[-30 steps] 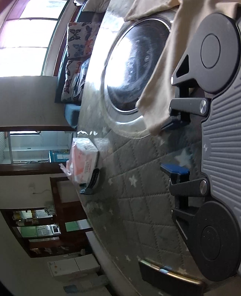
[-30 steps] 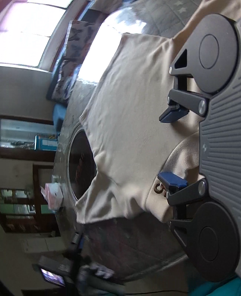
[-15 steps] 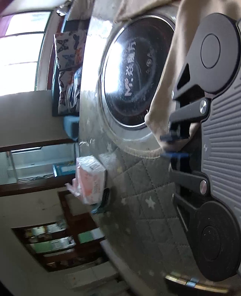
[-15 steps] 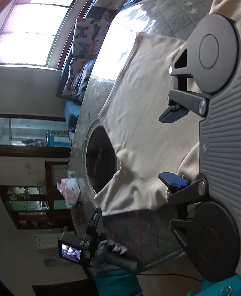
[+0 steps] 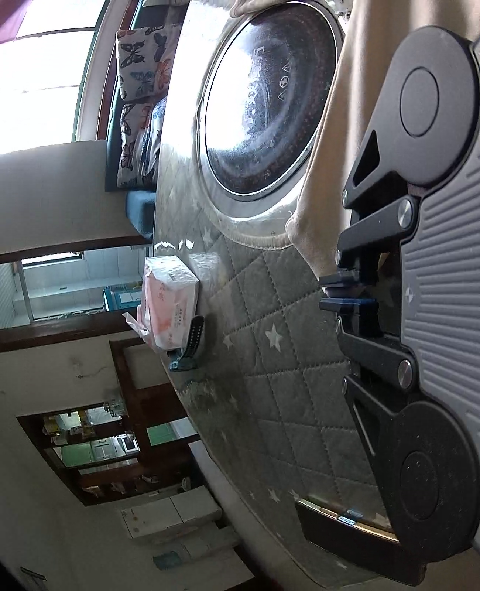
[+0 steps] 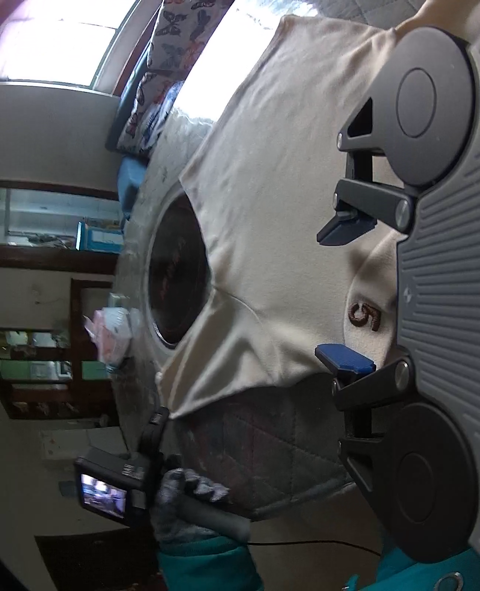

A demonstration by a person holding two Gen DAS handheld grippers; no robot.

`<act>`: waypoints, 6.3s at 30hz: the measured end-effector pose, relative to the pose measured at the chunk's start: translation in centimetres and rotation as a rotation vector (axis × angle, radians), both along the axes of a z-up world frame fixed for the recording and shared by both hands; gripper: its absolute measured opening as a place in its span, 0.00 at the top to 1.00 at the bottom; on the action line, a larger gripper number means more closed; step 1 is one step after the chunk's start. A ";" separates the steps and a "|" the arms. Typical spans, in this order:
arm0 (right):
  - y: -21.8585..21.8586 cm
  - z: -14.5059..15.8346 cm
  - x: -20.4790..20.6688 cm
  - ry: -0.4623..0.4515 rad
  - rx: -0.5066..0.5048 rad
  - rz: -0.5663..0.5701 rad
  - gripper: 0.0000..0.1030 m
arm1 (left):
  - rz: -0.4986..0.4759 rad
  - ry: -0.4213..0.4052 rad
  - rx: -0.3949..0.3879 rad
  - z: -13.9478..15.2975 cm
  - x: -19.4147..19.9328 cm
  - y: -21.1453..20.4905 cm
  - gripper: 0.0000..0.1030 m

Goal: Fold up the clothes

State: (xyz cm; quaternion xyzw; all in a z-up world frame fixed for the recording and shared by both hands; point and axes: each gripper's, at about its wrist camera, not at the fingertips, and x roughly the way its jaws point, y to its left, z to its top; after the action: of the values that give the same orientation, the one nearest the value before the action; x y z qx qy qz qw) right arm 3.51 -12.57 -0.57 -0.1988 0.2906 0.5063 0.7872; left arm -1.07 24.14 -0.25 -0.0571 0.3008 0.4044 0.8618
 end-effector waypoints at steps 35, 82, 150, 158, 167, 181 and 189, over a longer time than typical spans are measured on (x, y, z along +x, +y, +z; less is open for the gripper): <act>-3.9 0.1 2.3 -0.010 0.001 -0.224 0.41 | -0.848 0.030 0.030 -0.6 -2.5 -16.3 0.73; -16.9 0.1 1.9 -0.024 0.087 -0.659 0.32 | -1.126 -0.058 0.015 1.7 3.6 -26.1 0.51; -2.1 9.7 3.2 -0.117 0.253 -0.370 0.96 | -0.832 -0.119 -0.079 1.3 0.4 -17.1 0.33; 0.2 7.1 1.1 -0.037 0.189 -0.238 0.90 | -0.792 -0.110 -0.076 1.0 -0.1 -16.1 0.33; -4.9 7.9 3.4 -0.111 0.098 -0.348 0.74 | -0.851 -0.108 -0.049 1.4 0.5 -17.5 0.40; -7.7 1.6 4.7 -0.064 -0.059 -0.349 0.74 | -0.821 -0.043 -0.036 -0.1 0.5 -17.2 0.91; -7.8 0.0 6.0 -0.056 -0.082 -0.376 0.75 | -0.779 -0.026 -0.003 0.4 0.1 -16.0 0.92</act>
State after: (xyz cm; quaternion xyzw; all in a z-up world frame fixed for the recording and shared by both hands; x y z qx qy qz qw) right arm 9.49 -20.39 -0.54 -0.1870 0.3212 0.3323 0.8669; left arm -0.99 8.12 0.13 0.0548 0.2896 0.0458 0.9545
